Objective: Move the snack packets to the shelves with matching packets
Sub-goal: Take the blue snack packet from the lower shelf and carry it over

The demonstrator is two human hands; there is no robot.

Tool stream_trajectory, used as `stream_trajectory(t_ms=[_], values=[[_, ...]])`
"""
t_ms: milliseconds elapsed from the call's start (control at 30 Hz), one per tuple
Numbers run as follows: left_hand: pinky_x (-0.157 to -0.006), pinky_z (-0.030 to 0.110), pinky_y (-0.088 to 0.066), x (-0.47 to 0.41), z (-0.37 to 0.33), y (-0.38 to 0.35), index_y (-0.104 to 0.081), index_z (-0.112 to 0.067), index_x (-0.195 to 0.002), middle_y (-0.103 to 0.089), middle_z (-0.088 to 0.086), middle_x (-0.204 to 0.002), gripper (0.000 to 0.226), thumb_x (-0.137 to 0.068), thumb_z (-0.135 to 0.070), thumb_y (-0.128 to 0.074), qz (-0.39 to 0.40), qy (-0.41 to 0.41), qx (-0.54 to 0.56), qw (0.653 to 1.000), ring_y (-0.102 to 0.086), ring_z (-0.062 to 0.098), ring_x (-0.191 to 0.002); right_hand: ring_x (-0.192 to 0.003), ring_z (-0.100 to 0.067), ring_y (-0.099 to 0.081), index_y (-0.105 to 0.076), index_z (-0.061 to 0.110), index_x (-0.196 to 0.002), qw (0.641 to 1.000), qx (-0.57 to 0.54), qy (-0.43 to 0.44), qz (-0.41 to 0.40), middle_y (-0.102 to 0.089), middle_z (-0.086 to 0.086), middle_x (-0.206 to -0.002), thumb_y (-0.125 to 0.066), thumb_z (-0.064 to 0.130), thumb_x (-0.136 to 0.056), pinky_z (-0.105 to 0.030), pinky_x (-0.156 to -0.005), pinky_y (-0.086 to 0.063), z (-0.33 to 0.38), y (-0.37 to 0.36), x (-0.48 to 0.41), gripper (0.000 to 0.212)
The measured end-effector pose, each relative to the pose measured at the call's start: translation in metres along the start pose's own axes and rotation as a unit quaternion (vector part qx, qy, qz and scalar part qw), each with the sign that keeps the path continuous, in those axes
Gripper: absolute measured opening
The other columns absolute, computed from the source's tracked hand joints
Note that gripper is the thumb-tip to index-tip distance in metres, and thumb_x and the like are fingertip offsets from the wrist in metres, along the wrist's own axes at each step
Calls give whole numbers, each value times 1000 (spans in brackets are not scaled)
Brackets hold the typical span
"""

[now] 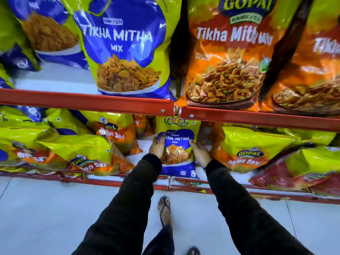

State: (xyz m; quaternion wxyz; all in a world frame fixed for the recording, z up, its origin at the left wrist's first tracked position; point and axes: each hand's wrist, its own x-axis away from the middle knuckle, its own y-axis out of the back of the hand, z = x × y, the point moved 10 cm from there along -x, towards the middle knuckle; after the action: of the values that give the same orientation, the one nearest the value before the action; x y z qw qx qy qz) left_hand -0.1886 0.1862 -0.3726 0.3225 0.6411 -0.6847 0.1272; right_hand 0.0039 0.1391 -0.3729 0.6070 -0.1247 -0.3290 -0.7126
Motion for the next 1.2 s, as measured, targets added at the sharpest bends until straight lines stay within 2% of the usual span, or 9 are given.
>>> stream_trajectory(t_ms=[167, 400, 533, 667, 767, 933, 1067, 1133, 1200], values=[[-112, 35, -31, 6, 5, 3, -39, -17, -145, -46, 13, -150, 63, -96, -55, -40, -8, -14, 9, 1000, -43, 31, -137, -145, -31, -42, -41, 8, -150, 999, -44, 2, -26, -45, -14, -156, -48, 42, -101, -43, -122, -30, -2, -2, 10, 60], [-109, 32, -34, 57, 6, 19, -46, -18, -141, -52, 10, -145, 58, -97, -55, -38, -35, -76, 28, 996, -48, 29, -133, -136, -29, -52, -49, 4, -141, 995, -67, 60, -45, -58, -12, -143, -48, 30, -103, -33, -114, -37, 8, 1, 67, 47], [-94, 23, -28, 104, 7, 39, -47, -20, -140, -53, 8, -143, 56, -97, -55, -40, -58, -103, 43, 992, -47, 28, -134, -122, -10, -47, -44, 6, -145, 990, -92, 100, -36, -52, 5, -132, -49, 32, -102, -11, -99, -32, 17, -1, 116, 50], [-98, 23, -26, 160, -2, 74, -44, -15, -143, -47, 8, -148, 58, -97, -50, -44, -87, -155, 93, 980, -41, 24, -139, -134, -30, -54, -43, 9, -145, 984, -106, 143, 8, -58, -11, -145, -52, 36, -100, -48, -117, -38, 39, -14, 164, 54], [-102, 25, -23, 197, -15, 108, -37, -14, -147, -42, 2, -151, 65, -96, -53, -44, -110, -189, 115, 969, -38, 19, -139, -122, -24, -64, -52, 13, -136, 974, -109, 197, 21, -64, -11, -137, -55, 35, -98, -46, -110, -46, 71, -20, 198, 44], [-78, 5, -34, 244, -58, 177, -53, -20, -129, -51, -24, -97, 42, -98, -46, -47, -163, -257, 150, 941, -50, -8, -89, -129, -24, -59, -50, 19, -138, 957, -97, 270, 48, -62, -3, -140, -57, 46, -91, -51, -113, -42, 146, -42, 245, 56], [-89, 10, -25, 265, -104, 236, -45, -11, -141, -42, -12, -117, 56, -98, -46, -45, -191, -308, 169, 917, -35, 1, -111, -115, -22, -68, -56, 23, -127, 936, -107, 331, 55, -72, 5, -121, -59, 42, -91, -54, -107, -48, 219, -63, 269, 41], [-87, 3, -23, 268, -128, 264, -42, -12, -144, -45, -8, -128, 58, -97, -46, -46, -204, -333, 187, 902, -34, 0, -116, -116, -22, -68, -58, 23, -124, 922, -131, 361, 55, -72, 2, -122, -61, 37, -91, -54, -108, -47, 255, -72, 277, 37], [-99, 12, -20, 270, -156, 295, -37, -13, -148, -41, -2, -149, 63, -96, -48, -47, -215, -354, 196, 889, -34, 2, -129, -120, -22, -65, -60, 28, -120, 905, -140, 399, 48, -71, 2, -125, -62, 40, -87, -53, -110, -46, 297, -82, 287, 35]])
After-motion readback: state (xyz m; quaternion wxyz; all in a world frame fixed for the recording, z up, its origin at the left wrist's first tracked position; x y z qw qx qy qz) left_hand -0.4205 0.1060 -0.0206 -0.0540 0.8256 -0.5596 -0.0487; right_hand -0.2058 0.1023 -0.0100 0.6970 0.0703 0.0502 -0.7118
